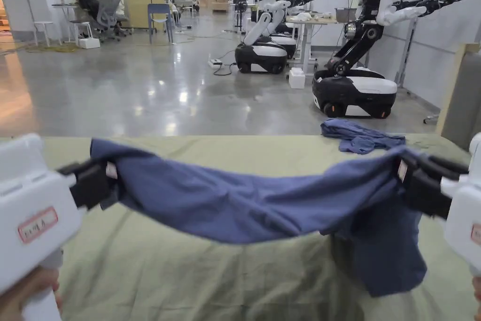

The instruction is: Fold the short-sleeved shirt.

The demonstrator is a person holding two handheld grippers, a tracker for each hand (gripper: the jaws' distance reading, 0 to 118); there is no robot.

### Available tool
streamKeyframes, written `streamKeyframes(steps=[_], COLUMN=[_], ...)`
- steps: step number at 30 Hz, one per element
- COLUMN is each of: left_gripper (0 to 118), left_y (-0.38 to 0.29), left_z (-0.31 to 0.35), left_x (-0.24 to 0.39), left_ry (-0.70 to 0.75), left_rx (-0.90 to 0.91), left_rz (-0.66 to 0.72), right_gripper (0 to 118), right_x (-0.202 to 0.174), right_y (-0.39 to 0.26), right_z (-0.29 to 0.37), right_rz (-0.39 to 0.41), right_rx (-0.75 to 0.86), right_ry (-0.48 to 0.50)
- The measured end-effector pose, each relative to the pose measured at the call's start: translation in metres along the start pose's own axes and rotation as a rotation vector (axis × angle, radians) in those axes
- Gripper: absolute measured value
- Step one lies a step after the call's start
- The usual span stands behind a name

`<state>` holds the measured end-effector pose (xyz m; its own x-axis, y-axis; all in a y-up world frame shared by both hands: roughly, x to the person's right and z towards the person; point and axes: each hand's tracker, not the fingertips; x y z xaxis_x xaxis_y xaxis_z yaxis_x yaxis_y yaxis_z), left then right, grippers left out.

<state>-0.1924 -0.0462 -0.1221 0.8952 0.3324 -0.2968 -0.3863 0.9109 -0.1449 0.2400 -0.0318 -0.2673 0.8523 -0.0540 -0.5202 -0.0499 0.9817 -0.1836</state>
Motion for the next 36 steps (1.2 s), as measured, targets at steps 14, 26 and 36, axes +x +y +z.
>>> streamKeyframes(steps=[14, 26, 36], left_gripper=[12, 12, 117], left_y=[-0.131, -0.184, -0.082], left_z=[0.134, 0.149, 0.25], left_x=[-0.054, -0.045, 0.004], left_ry=[0.183, 0.299, 0.291], left_rx=[-0.48, -0.463, 0.246], left_rz=[0.014, -0.202, -0.257], right_gripper=[5, 5, 115], right_x=[-0.048, -0.041, -0.025], right_y=[-0.136, -0.209, -0.087], right_z=[0.116, 0.115, 0.198], right_rz=[-0.113, -0.134, -0.002], right_rx=[-0.465, -0.577, 0.047], right_ry=[0.077, 0.003, -0.173])
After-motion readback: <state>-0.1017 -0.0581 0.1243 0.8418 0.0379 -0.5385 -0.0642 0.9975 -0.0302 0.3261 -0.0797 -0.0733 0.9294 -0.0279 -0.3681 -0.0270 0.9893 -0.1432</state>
